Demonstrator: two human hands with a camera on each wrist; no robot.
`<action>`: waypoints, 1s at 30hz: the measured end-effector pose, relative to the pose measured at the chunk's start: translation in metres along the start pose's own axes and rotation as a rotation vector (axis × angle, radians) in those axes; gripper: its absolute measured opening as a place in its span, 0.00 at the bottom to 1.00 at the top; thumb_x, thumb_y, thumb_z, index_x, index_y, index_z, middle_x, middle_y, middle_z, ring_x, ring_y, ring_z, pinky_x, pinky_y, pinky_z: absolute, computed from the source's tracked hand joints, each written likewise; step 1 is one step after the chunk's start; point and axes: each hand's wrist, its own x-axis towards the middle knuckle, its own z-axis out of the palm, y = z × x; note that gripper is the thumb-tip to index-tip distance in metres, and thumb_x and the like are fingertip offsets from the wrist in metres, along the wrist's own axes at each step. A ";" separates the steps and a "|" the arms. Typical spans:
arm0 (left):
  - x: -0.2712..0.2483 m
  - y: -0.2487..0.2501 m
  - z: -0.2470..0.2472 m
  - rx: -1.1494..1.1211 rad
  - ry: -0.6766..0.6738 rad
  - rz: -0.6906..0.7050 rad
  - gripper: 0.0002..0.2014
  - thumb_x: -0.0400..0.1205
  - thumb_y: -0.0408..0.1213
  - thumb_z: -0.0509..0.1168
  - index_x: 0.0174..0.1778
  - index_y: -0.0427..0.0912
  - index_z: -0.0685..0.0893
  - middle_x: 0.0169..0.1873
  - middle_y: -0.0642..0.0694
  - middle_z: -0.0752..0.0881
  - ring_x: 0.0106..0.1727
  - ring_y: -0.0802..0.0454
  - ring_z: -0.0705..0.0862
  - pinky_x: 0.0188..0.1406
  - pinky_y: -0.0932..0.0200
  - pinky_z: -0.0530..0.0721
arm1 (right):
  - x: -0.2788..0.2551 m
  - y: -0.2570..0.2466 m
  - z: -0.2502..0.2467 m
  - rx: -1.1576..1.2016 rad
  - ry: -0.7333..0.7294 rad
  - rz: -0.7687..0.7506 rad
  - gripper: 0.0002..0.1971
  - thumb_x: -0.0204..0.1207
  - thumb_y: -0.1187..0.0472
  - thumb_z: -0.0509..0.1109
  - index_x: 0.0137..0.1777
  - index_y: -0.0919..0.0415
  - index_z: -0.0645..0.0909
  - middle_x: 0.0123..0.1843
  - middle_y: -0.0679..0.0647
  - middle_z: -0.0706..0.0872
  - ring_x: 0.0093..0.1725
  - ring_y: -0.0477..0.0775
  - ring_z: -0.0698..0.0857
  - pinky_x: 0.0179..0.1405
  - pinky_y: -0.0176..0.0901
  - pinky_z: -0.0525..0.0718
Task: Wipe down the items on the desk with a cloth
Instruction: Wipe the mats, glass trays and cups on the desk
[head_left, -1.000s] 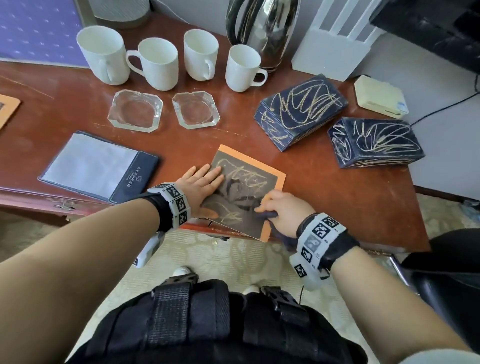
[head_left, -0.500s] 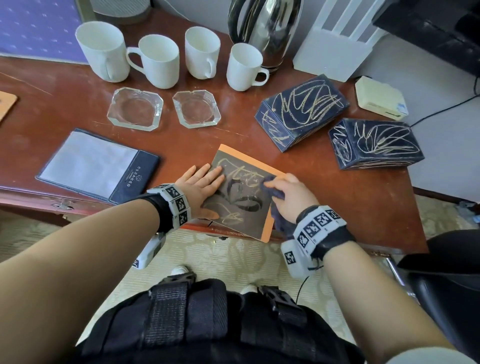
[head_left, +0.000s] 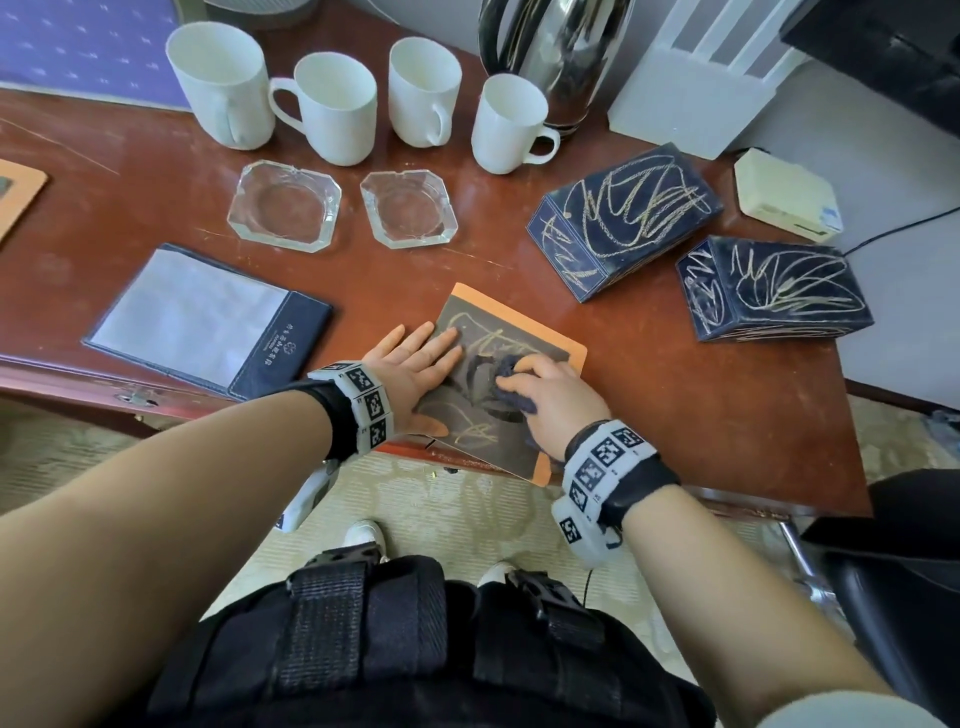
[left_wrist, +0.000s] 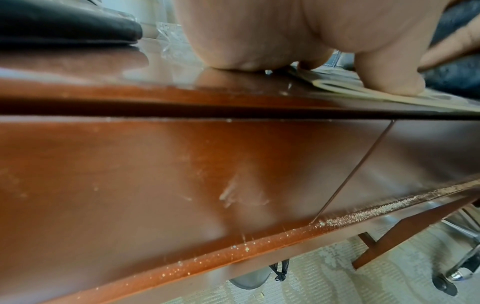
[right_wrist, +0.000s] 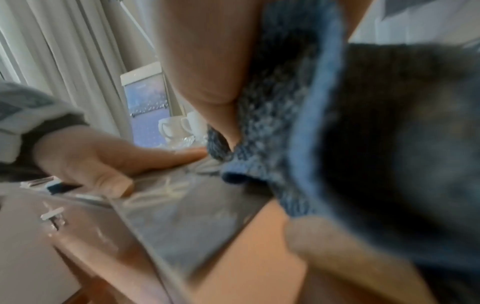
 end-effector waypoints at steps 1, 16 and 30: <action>0.000 0.000 0.000 -0.002 -0.004 0.003 0.47 0.78 0.67 0.51 0.80 0.47 0.30 0.79 0.49 0.27 0.81 0.46 0.31 0.77 0.48 0.31 | 0.001 0.001 0.002 -0.003 0.007 0.025 0.25 0.79 0.70 0.56 0.71 0.47 0.74 0.73 0.47 0.69 0.67 0.56 0.67 0.64 0.46 0.73; 0.001 -0.001 0.000 -0.022 0.003 0.011 0.48 0.78 0.67 0.52 0.80 0.47 0.30 0.79 0.49 0.27 0.80 0.46 0.30 0.77 0.48 0.30 | 0.029 0.006 -0.010 0.027 0.104 0.290 0.24 0.79 0.71 0.56 0.71 0.49 0.72 0.72 0.52 0.68 0.66 0.60 0.69 0.60 0.50 0.75; 0.000 -0.001 -0.001 -0.022 -0.002 0.009 0.47 0.79 0.66 0.52 0.80 0.46 0.30 0.79 0.48 0.28 0.81 0.46 0.30 0.77 0.47 0.31 | 0.037 -0.007 -0.017 -0.073 0.051 0.204 0.21 0.80 0.68 0.58 0.72 0.51 0.70 0.71 0.53 0.67 0.66 0.60 0.69 0.62 0.50 0.74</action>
